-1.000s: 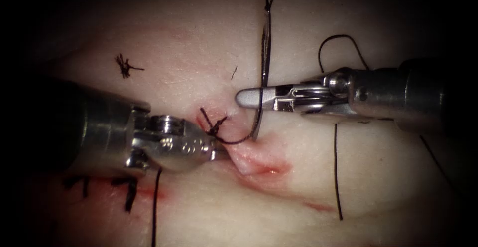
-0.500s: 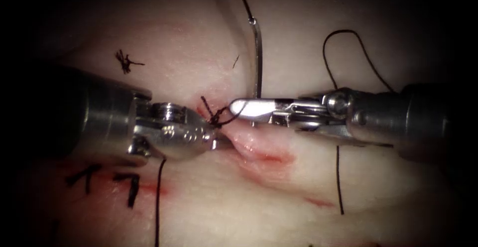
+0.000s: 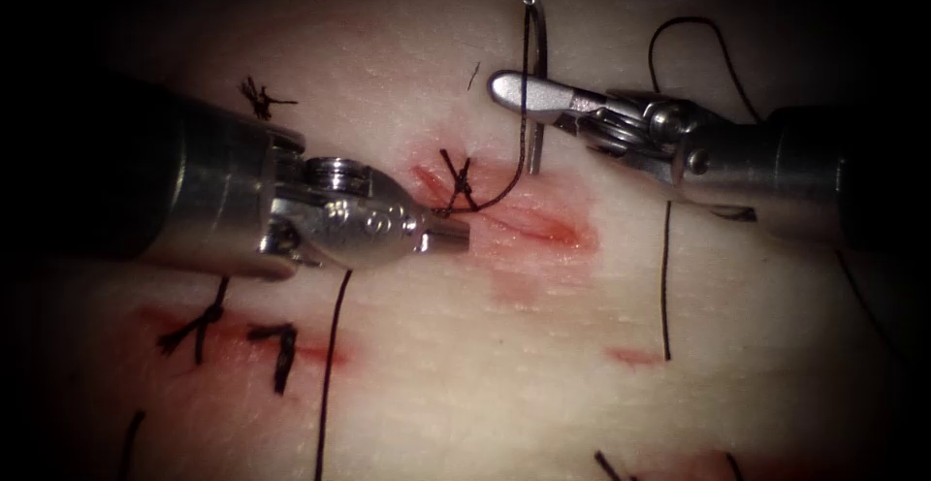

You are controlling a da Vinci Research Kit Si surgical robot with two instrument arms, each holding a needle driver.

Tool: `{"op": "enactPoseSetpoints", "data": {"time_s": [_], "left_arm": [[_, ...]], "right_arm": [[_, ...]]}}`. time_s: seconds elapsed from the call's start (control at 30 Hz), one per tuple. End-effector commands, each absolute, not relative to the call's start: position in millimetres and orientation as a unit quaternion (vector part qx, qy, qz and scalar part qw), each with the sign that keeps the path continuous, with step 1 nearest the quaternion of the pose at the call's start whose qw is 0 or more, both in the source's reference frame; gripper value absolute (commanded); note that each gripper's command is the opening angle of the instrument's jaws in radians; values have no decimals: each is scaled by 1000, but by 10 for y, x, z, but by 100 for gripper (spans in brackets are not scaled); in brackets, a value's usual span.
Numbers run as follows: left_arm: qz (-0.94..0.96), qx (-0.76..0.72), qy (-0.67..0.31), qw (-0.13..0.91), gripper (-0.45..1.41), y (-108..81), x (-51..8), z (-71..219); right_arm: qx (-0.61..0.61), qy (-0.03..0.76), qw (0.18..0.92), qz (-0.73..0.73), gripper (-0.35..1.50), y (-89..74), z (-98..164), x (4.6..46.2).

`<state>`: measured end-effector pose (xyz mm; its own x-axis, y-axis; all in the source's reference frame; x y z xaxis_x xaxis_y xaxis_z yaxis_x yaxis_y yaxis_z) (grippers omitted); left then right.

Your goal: Wound Closure

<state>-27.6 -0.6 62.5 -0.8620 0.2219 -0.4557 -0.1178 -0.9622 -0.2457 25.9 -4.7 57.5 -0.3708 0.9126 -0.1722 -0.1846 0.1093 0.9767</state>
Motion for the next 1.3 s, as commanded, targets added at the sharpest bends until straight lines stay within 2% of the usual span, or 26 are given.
{"op": "enactPoseSetpoints", "data": {"time_s": [0.03,0.23,0.53,0.7,0.77,0.8,0.83,0.87,1.17,1.3], "left_arm": [[959,-248,-105,89,-45,-7,-281,630],[959,-248,-105,89,-45,-7,-281,629],[959,-248,-105,89,-45,-7,-281,629],[959,-248,-106,88,-45,-7,-280,628],[959,-248,-106,88,-45,-7,-280,628],[959,-248,-106,88,-45,-7,-280,628],[959,-248,-106,88,-45,-7,-280,628],[959,-248,-106,88,-45,-7,-280,628],[959,-248,-106,88,-45,-7,-280,628],[959,-248,-105,89,-45,-7,-280,628]], "right_arm": [[286,591,484,579,148,-20,577,258],[257,584,553,536,148,-8,563,251],[287,566,584,506,140,-22,543,273],[272,536,637,482,140,-23,548,275],[275,520,651,479,101,-31,547,274],[274,512,657,480,54,-34,546,273],[273,498,657,495,-13,-38,545,271],[279,484,646,521,-35,-40,545,271],[323,442,594,590,-35,-56,548,270],[400,434,515,622,-35,-68,555,273]]}}
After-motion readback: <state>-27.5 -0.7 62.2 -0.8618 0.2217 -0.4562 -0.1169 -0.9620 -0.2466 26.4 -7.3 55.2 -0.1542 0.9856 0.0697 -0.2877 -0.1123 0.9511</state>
